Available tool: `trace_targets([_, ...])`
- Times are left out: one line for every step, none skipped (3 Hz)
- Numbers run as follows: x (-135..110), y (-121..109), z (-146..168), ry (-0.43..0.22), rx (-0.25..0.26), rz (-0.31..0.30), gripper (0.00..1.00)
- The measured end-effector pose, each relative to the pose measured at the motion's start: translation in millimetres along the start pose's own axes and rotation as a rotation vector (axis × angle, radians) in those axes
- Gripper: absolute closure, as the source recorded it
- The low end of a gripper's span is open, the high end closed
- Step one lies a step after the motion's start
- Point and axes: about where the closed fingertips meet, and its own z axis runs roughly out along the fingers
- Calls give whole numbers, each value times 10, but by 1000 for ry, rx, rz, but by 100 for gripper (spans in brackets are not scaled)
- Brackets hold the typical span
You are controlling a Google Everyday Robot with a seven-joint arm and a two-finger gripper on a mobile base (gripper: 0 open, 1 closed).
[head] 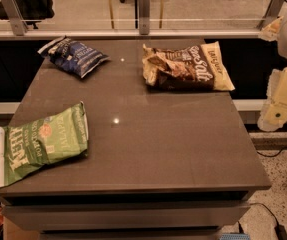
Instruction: Pick brown chip bag
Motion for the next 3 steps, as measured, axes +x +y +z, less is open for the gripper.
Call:
trace_targets([0, 0, 0, 0, 0, 0, 0])
trace_targets([-74, -103, -32, 8, 12, -49, 0])
trace_targets([-237, -292, 21, 25, 24, -132, 0])
